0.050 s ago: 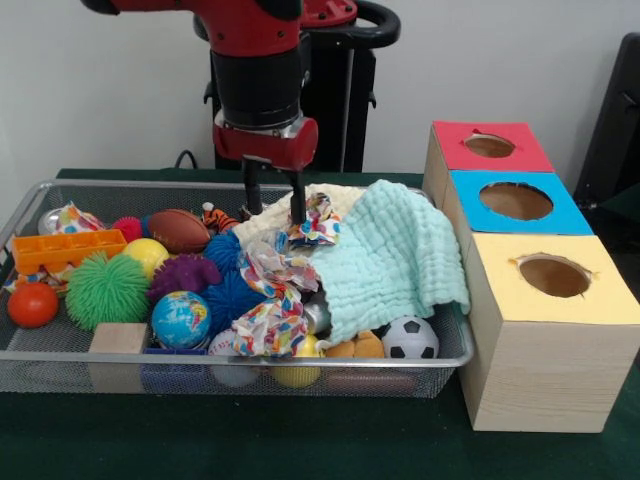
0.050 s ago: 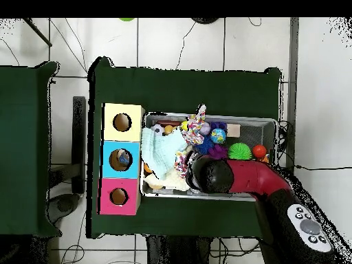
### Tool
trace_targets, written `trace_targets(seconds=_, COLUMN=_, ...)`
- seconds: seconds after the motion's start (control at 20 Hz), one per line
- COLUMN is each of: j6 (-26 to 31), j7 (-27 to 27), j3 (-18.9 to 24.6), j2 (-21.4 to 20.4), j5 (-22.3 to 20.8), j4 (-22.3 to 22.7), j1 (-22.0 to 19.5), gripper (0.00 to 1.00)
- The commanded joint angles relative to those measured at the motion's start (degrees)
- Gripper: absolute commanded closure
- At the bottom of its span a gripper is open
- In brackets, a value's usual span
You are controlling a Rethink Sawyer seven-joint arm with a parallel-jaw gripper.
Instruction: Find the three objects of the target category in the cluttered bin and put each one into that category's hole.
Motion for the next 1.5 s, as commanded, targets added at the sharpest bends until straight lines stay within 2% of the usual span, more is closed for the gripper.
trace_targets(seconds=0.05, j6=-4.1, j7=-2.0, j3=0.0, j2=-5.1, j5=-5.5, j4=-1.9, j1=3.1, gripper=0.0)
trace_targets(seconds=0.2, j6=-3.0, j7=-3.4, j3=-0.9, j2=-6.8, j5=-7.4, j4=-3.1, j1=4.5, gripper=0.0)
trace_targets(seconds=0.35, j6=-1.5, j7=-6.6, j3=0.8, j2=-5.9, j5=-8.8, j4=-4.0, j1=3.8, gripper=0.0)
trace_targets(seconds=0.45, j6=-1.6, j7=-6.9, j3=1.3, j2=-5.3, j5=-9.2, j4=-3.1, j1=3.5, gripper=0.0)
trace_targets(seconds=0.75, j6=-5.8, j7=-3.2, j3=-0.5, j2=-4.2, j5=-12.8, j4=-1.0, j1=6.2, gripper=0.0)
trace_targets(seconds=1.05, j6=-9.3, j7=-0.1, j3=-4.1, j2=0.4, j5=-17.9, j4=-3.3, j1=9.3, gripper=0.0)
trace_targets(seconds=1.4, j6=-12.7, j7=2.2, j3=-6.9, j2=3.2, j5=-19.6, j4=-4.2, j1=11.4, gripper=0.0)
trace_targets(seconds=1.5, j6=-14.6, j7=3.6, j3=-8.9, j2=4.8, j5=-20.1, j4=-5.3, j1=13.1, gripper=0.0)
